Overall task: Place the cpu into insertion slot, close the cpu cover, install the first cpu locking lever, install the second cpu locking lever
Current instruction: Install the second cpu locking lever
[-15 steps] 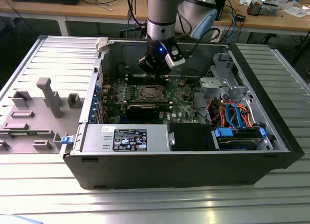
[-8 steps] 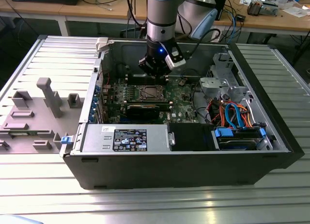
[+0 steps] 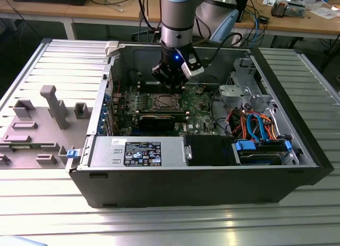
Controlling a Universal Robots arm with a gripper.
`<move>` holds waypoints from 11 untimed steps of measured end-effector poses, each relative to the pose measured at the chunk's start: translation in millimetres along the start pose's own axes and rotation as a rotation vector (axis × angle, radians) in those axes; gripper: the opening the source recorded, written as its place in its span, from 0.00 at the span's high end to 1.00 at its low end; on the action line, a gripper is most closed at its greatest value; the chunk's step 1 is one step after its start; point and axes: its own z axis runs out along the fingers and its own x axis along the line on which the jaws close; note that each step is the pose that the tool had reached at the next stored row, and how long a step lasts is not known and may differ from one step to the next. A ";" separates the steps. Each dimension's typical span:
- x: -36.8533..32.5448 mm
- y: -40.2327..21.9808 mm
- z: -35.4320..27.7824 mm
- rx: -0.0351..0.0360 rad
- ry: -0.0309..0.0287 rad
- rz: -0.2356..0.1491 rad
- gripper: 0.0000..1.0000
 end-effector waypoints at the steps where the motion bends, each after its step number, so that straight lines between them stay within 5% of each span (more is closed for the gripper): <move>1: 0.0 0.0 0.0 0.0001 0.0000 0.000 0.89; 6: -0.2 0.3 -8.9 0.0003 0.0001 0.000 0.89; 11: -0.2 0.1 -9.8 0.0005 0.0000 0.000 0.89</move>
